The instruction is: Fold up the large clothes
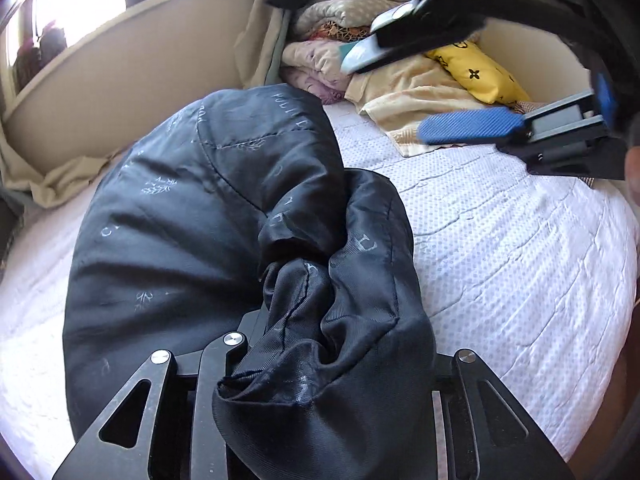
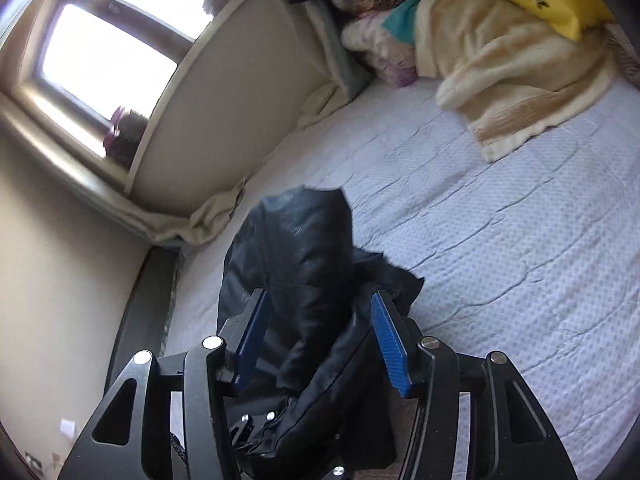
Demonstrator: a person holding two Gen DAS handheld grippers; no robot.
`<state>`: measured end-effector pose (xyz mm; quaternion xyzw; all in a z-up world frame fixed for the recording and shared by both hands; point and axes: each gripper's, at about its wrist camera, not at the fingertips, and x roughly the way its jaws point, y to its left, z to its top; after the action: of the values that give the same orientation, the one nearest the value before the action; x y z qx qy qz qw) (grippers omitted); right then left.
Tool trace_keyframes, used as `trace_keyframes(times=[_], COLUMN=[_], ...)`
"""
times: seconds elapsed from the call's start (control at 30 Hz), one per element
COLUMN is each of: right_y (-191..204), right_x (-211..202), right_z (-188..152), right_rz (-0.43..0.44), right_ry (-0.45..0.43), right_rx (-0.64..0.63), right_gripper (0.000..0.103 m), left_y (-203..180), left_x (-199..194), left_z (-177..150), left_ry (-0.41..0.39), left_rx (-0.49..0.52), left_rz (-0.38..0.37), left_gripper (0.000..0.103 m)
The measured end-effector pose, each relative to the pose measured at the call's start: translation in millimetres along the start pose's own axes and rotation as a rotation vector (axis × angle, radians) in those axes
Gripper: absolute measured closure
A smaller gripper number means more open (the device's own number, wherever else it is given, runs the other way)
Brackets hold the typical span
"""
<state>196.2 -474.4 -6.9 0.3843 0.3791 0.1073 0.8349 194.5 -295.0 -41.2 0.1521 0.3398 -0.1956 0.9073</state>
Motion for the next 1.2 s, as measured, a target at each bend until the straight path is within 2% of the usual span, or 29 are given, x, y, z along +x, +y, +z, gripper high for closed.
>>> trace_keyframes(times=[0.1, 0.17, 0.23, 0.27, 0.37, 0.43, 0.5, 0.53, 0.67, 0.77, 0.83, 0.97, 1.07, 1.2], right_y=[-6, -13, -24, -26, -36, -36, -34, -33, -27, -21, -18, -18, -16, -12], right_x=[11, 14, 16, 17, 35, 50, 65, 71, 94, 96, 93, 88, 86, 84], right_z=[-5, -7, -8, -8, -9, -11, -11, -11, -10, -9, -9, -8, -8, -10], right_rz=[-0.025, -0.029, -0.061, -0.055, 0.047, 0.070, 0.066, 0.061, 0.049, 0.000, -0.026, -0.053, -0.100, -0.146], right_ry=[0.047, 0.063, 0.080, 0.097, 0.176, 0.220, 0.254, 0.266, 0.306, 0.300, 0.284, 0.254, 0.236, 0.223], right_rx=[0.059, 0.102, 0.121, 0.128, 0.164, 0.151, 0.119, 0.106, 0.056, 0.006, -0.014, -0.023, -0.049, -0.075], right_gripper=[0.050, 0.036, 0.030, 0.029, 0.029, 0.029, 0.033, 0.041, 0.057, 0.069, 0.072, 0.075, 0.075, 0.075], left_y=[1, -1, -5, -4, -4, -2, -1, 0, 8, 15, 25, 63, 102, 152], left_x=[-1, -3, -6, -7, -12, -13, -15, -15, -18, -30, -46, -85, -103, -93], left_z=[-2, -5, -6, -7, -11, -13, -14, -15, -15, -12, -12, -15, -19, -20], left_ry=[-0.009, -0.014, -0.021, -0.023, -0.029, -0.029, -0.027, -0.023, 0.004, 0.054, 0.079, 0.076, 0.060, 0.077], left_rx=[0.011, 0.019, 0.024, 0.025, 0.033, 0.038, 0.041, 0.043, 0.058, 0.080, 0.094, 0.067, 0.022, -0.085], left_rz=[-0.002, -0.004, -0.008, -0.011, -0.024, -0.032, -0.050, -0.062, -0.103, -0.174, -0.235, -0.325, -0.311, -0.270], left_gripper=[0.067, 0.066, 0.065, 0.064, 0.063, 0.062, 0.061, 0.059, 0.051, 0.043, 0.041, 0.037, 0.036, 0.037])
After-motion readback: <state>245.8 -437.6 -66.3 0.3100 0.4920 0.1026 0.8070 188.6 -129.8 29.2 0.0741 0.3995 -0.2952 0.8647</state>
